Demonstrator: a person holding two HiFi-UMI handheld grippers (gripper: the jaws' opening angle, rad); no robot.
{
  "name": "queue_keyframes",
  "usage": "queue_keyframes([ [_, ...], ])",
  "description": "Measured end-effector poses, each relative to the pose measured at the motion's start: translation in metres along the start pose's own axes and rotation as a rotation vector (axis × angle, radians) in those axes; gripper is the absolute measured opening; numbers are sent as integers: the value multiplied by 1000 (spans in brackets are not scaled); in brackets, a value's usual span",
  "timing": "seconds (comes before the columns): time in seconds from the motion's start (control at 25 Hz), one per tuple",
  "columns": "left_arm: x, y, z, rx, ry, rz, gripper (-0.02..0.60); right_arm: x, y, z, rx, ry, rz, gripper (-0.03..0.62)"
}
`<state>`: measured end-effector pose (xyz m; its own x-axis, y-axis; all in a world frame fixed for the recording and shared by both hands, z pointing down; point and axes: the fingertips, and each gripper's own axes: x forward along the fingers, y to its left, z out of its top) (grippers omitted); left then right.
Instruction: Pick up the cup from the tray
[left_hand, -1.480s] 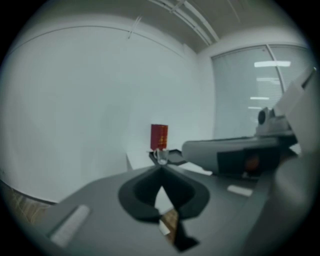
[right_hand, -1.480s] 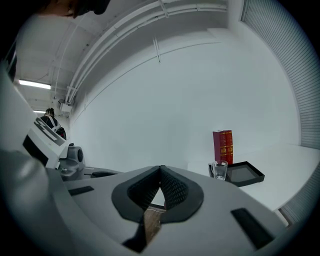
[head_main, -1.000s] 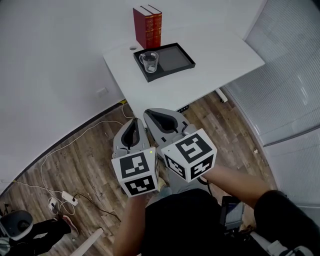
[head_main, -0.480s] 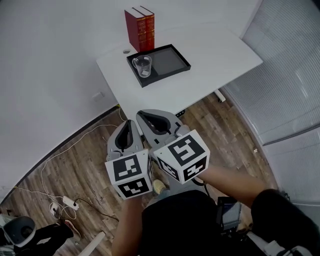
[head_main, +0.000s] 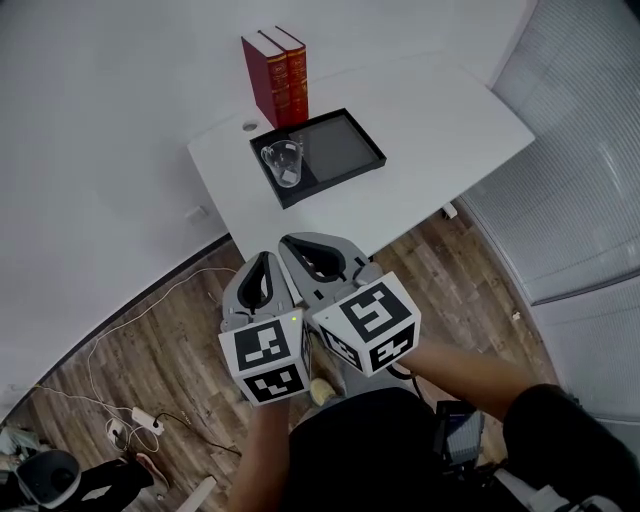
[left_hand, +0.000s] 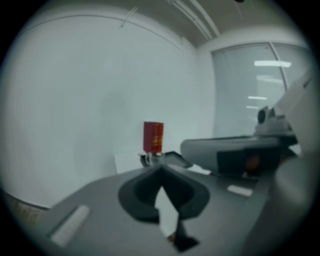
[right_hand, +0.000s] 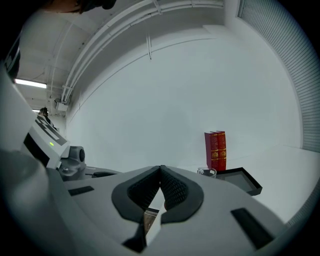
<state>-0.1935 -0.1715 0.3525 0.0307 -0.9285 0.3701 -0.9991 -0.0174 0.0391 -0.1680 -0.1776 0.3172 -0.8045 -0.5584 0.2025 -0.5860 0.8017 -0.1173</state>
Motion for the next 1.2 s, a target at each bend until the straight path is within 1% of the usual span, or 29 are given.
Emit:
queue_keyframes([
  [0.28, 48, 3, 10, -13, 26, 17, 3, 31, -41, 4, 20, 15, 10, 12],
  [0.68, 106, 21, 2, -25, 103, 83, 3, 71, -102, -11, 66, 64, 5, 12],
  [0.88, 128, 25, 2, -38, 122, 109, 3, 86, -126, -15, 63, 72, 1, 12],
  [1.04, 144, 27, 3, -44, 135, 125, 3, 97, -146, -21, 32, 84, -13, 12],
  [1.2, 156, 32, 4, -47, 150, 151, 3, 108, -160, -31, 16, 101, 6, 15],
])
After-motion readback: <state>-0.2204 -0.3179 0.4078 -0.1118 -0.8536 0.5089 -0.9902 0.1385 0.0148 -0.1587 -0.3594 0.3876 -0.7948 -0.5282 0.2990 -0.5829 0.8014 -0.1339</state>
